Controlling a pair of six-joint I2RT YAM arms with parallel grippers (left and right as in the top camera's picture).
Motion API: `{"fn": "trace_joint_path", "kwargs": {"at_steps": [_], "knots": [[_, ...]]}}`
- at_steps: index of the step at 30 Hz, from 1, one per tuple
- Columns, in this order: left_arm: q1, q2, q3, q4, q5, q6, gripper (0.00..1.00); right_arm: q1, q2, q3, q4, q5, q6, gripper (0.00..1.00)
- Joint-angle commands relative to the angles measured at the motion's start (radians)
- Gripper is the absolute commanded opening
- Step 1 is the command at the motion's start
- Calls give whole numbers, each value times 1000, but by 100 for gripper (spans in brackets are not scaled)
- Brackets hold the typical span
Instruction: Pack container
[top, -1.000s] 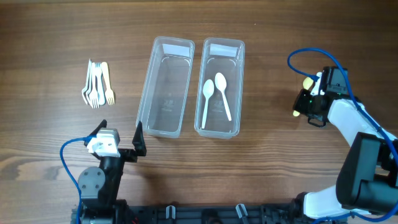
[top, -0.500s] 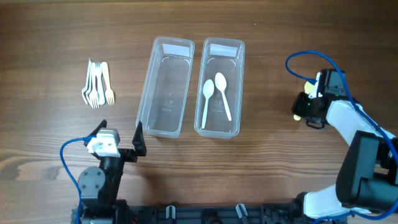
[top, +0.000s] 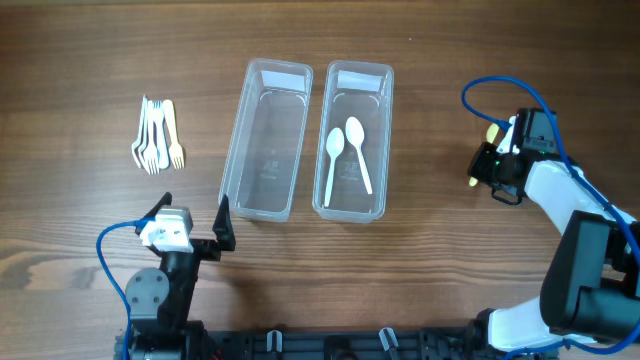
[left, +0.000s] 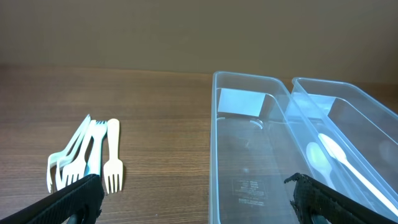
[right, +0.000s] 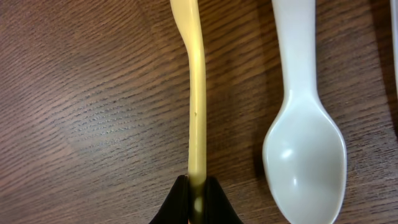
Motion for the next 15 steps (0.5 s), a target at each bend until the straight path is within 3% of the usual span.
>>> {"fn": "trace_joint_path", "kwargs": {"at_steps": [1, 15], "knots": [[6, -2, -6, 3, 12, 20, 100, 3, 72, -22, -45, -29, -23, 4], [6, -2, -6, 3, 12, 20, 100, 4, -138, 32, -92, -121, -84, 4]]}}
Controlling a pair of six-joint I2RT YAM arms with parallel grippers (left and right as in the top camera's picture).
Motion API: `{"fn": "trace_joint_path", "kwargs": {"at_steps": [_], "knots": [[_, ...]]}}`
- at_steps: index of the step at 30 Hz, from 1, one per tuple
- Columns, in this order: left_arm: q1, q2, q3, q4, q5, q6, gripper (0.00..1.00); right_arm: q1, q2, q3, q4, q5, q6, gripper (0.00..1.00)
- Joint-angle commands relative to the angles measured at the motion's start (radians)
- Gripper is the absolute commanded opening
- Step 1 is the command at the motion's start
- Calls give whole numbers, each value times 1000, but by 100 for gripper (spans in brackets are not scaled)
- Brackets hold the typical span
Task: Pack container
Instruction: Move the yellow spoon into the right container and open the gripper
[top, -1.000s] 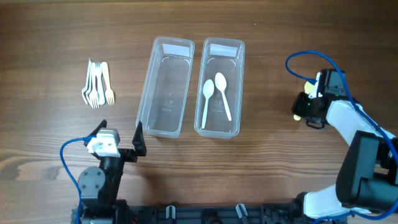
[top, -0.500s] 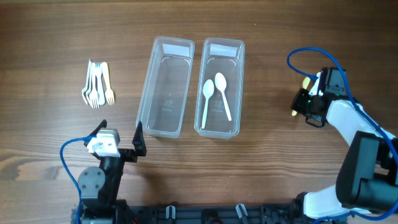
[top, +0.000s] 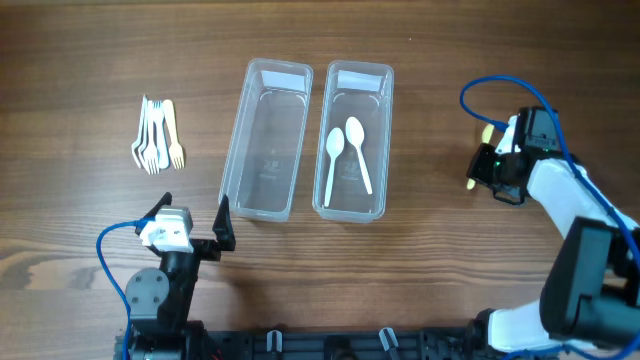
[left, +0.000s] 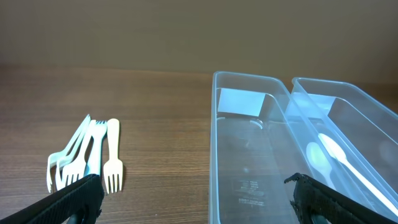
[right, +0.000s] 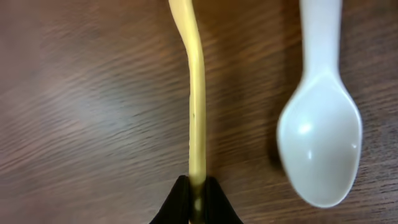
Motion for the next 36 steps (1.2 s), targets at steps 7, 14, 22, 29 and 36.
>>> {"fn": "trace_joint_path", "kwargs": {"at_steps": [7, 14, 22, 29, 36], "knots": [[6, -2, -6, 3, 12, 20, 100, 67, -280, 7, -51, -106, -59, 4], [6, -2, -6, 3, 12, 20, 100, 259, -380, 7, -88, -124, 25, 4], [6, -2, -6, 3, 12, 20, 100, 504, -378, 7, -24, -127, 159, 4], [6, -2, -6, 3, 12, 20, 100, 626, -378, 7, 72, -127, 257, 4], [6, -2, -6, 3, 12, 20, 100, 639, -375, 7, 116, -127, 253, 58]]}}
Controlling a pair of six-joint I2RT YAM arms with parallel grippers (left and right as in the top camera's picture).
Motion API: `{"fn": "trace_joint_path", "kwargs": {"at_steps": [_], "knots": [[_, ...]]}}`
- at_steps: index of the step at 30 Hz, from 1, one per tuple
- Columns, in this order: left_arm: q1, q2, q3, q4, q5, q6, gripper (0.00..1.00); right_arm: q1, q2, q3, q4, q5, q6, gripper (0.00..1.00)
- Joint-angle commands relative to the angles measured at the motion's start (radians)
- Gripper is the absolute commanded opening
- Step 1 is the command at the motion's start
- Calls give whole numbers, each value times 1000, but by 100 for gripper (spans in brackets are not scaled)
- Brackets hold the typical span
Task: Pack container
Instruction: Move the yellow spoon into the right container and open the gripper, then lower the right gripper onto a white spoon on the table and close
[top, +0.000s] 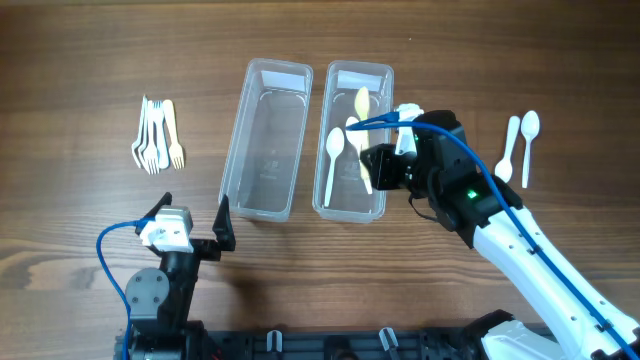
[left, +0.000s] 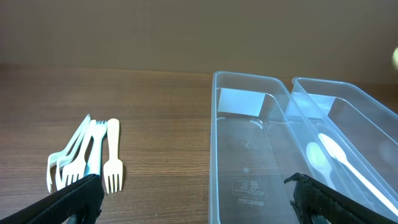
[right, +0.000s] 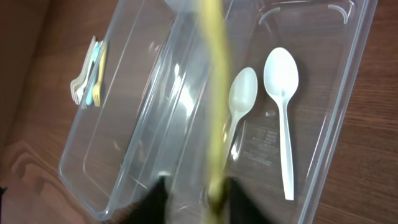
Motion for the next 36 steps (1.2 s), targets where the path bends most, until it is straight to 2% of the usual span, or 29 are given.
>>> {"fn": "trace_joint_path", "kwargs": {"at_steps": [1, 4, 11, 18, 22, 26, 32, 36], "knots": [[6, -2, -6, 3, 12, 20, 100, 3, -8, 7, 29, -8, 8, 64], [6, -2, -6, 3, 12, 20, 100, 3, -8, 7, 68, -8, -11, 67], [6, -2, -6, 3, 12, 20, 100, -28, -8, 7, 76, 22, -38, 64], [6, -2, -6, 3, 12, 20, 100, -222, -10, 7, -143, 210, -92, 56], [6, -2, -6, 3, 12, 20, 100, -364, -10, 7, -221, 304, -173, 52], [6, -2, -6, 3, 11, 20, 100, -489, -8, 7, -260, 364, -252, 46], [6, -2, -6, 3, 12, 20, 100, -595, 38, 7, -290, 376, -247, 43], [6, -2, -6, 3, 12, 20, 100, -630, 131, 7, -248, 375, -248, 42]]}}
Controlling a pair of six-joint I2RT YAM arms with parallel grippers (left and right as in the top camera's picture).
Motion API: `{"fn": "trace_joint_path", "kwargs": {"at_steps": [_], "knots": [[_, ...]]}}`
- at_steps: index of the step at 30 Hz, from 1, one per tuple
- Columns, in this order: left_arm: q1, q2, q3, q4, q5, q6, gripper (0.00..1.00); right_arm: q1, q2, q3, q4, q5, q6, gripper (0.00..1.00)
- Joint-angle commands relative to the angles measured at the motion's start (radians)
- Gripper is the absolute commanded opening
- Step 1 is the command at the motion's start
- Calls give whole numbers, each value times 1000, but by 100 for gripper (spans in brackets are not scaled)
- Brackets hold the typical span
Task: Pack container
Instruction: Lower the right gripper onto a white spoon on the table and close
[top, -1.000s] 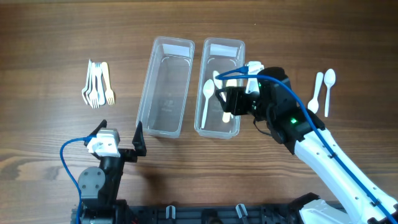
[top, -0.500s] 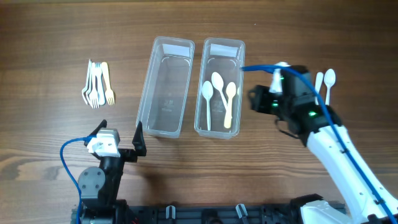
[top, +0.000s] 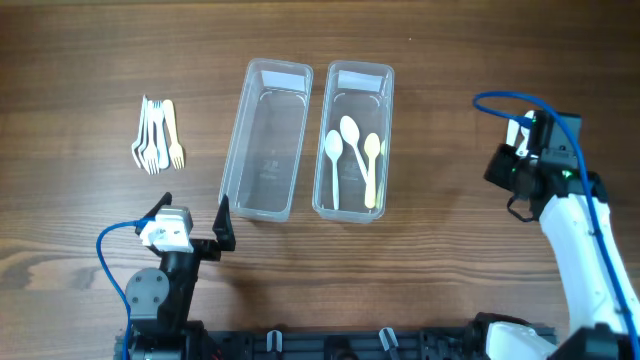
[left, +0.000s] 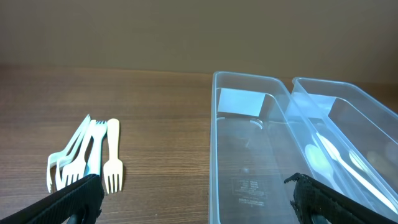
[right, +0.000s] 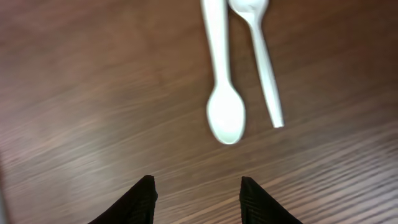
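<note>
Two clear containers stand side by side. The left container (top: 264, 190) is empty. The right container (top: 352, 75) holds two white spoons (top: 340, 150) and a yellow spoon (top: 372, 168). My right gripper (top: 508, 172) hangs open at the table's right, above two more white spoons (right: 225, 112) lying on the wood; in its wrist view its gap (right: 196, 183) is empty. White forks (top: 157, 135) lie at the far left. My left gripper (top: 195, 212) stands open near the front edge, short of the left container (left: 249, 155).
The forks (left: 87, 155) lie in a tight bunch left of the containers, one cream and one with a blue handle. A blue cable loops over each arm. The wooden table (top: 450, 270) is bare between the right container and my right arm.
My right gripper held the yellow spoon over the right container. Now the spoon lies inside that container, and the gripper is open over the white spoons at the table's right.
My right gripper was shut on the yellow spoon on the table at the right, beside a white spoon. Later it held the spoon above the right container. The spoon now lies there with the two white ones. The left arm never moved.
</note>
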Motion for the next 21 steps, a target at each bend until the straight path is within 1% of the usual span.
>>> {"fn": "trace_joint_path", "kwargs": {"at_steps": [1, 6, 10, 18, 21], "knots": [[6, -2, -6, 3, 12, 20, 100, -20, 100, 7, 40, 28, -21, 42], [6, -2, -6, 3, 12, 20, 100, -24, 232, 7, 135, 53, -19, 42], [6, -2, -6, 3, 12, 20, 100, -38, 298, 7, 210, 66, -19, 42], [6, -2, -6, 3, 12, 20, 100, -65, 313, 7, 284, 66, -20, 41], [6, -2, -6, 3, 12, 20, 100, -64, 316, 7, 311, 66, -41, 41]]}}
